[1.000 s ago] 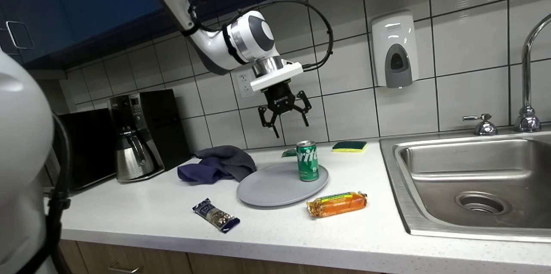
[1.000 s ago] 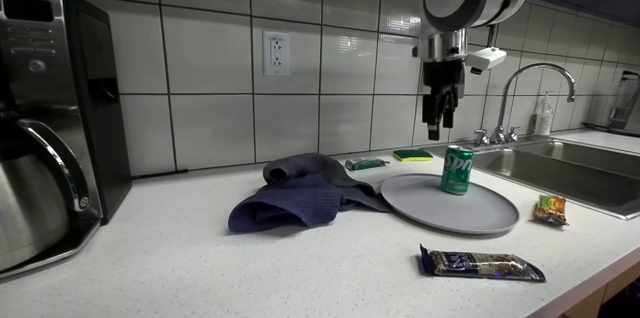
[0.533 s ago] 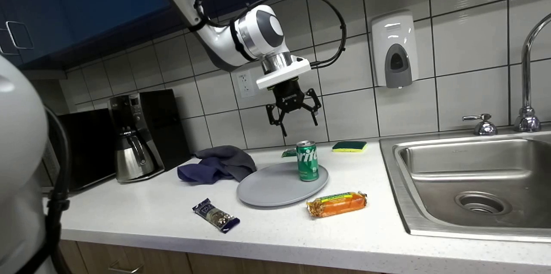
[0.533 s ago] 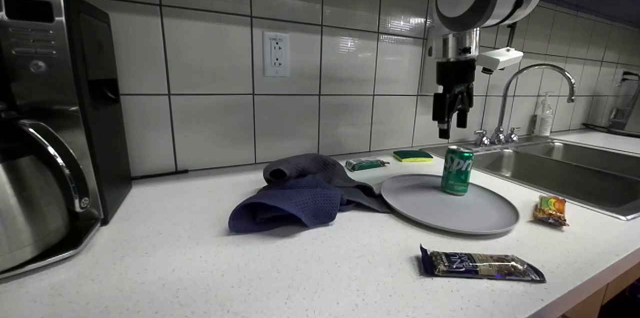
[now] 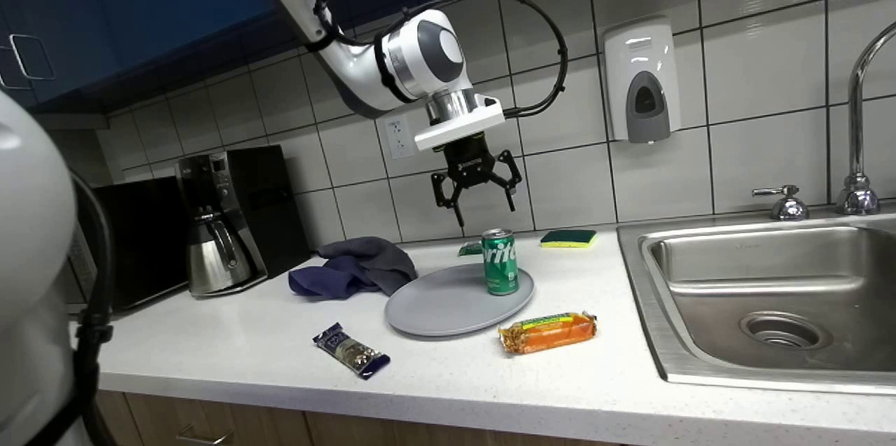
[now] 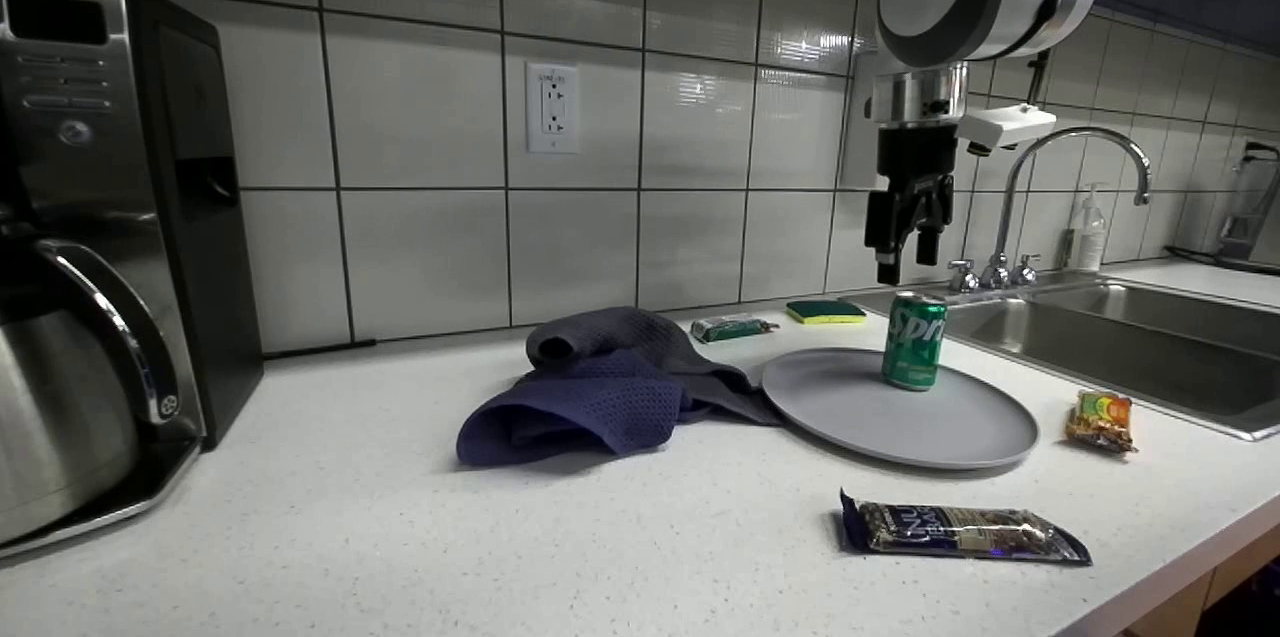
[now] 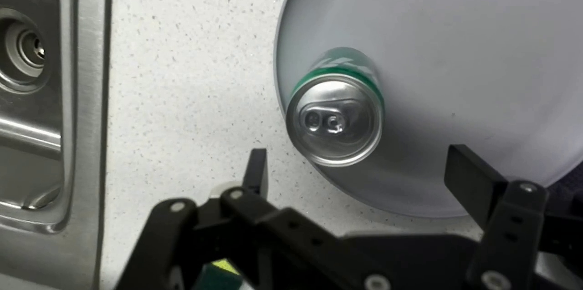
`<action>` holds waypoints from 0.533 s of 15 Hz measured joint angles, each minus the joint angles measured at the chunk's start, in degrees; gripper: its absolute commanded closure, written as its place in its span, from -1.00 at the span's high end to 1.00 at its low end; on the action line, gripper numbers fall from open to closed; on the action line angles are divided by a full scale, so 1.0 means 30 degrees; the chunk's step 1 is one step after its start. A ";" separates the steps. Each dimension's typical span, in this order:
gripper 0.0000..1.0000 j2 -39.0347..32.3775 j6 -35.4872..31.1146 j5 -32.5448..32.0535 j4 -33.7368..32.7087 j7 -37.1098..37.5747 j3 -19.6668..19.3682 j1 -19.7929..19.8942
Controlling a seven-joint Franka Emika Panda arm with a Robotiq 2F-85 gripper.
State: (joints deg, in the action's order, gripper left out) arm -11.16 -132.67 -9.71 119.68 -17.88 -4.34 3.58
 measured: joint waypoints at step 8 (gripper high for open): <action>1.00 0.0014 -0.0538 0.0164 0.0691 0.0014 -0.0109 0.0317</action>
State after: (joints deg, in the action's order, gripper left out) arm -11.12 -134.29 -9.22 121.76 -17.83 -4.66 4.53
